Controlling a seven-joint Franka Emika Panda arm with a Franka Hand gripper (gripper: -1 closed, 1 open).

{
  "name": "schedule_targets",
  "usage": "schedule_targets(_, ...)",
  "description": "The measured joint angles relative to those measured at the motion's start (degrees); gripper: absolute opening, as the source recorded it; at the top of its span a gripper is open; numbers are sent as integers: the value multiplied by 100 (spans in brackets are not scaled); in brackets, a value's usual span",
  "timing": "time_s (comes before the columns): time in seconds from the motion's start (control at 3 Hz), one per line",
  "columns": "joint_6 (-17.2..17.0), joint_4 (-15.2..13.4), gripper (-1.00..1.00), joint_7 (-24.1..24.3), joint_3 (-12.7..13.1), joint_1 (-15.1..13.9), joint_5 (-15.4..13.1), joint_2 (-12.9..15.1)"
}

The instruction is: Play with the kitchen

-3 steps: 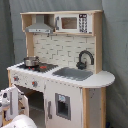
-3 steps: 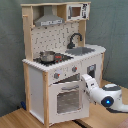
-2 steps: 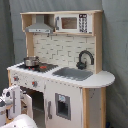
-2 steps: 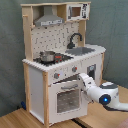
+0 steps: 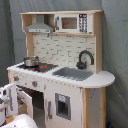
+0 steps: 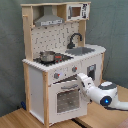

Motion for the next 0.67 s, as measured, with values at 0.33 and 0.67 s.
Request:
schedule_targets(0.33,194,-36,100,80,469,-271,0,9)
schedule_targets(0.67,602,16,100,38,436,-671,-1,12)
